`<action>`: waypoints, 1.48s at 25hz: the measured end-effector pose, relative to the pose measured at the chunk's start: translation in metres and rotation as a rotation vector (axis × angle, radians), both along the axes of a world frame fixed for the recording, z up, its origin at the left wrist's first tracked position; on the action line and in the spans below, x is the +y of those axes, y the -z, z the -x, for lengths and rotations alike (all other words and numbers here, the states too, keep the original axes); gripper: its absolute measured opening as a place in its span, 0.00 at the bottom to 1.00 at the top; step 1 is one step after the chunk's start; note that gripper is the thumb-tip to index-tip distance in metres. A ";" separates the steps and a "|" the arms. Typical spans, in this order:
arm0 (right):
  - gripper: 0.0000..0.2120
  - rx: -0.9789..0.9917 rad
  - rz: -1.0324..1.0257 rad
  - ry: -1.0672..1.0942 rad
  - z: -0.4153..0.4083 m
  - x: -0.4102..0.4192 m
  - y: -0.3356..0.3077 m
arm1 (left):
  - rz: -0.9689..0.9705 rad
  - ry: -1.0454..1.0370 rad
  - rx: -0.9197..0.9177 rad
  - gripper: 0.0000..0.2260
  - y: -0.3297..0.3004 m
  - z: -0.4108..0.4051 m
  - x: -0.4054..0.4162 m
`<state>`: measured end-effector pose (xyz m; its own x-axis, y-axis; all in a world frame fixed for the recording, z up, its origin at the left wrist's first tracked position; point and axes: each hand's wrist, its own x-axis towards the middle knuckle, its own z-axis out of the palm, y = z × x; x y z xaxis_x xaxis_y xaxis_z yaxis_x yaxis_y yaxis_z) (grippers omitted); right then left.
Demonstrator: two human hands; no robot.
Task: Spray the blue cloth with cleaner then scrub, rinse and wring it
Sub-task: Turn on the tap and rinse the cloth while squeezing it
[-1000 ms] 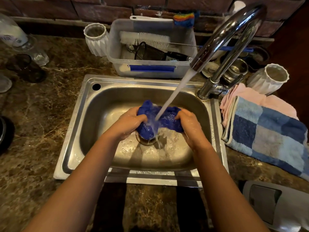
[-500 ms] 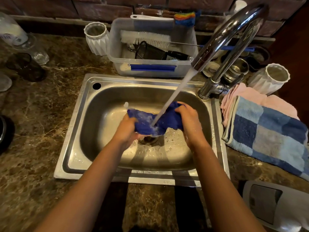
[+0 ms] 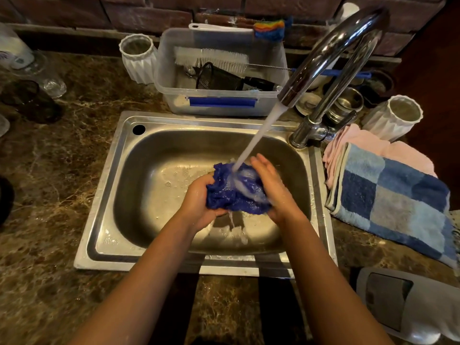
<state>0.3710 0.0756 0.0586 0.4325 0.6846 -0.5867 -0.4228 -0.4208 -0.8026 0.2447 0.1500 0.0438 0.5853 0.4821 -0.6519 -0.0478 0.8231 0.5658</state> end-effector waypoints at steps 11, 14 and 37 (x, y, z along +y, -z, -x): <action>0.20 -0.775 -0.259 -0.105 0.061 0.010 -0.008 | 0.020 -0.221 -0.175 0.15 -0.012 -0.025 -0.018; 0.08 -0.528 -0.162 0.103 0.056 0.023 -0.011 | -0.244 -0.172 0.123 0.11 -0.017 -0.034 -0.016; 0.12 -0.755 -0.286 0.006 0.047 0.027 -0.009 | -0.270 -0.130 0.138 0.15 -0.027 -0.038 -0.016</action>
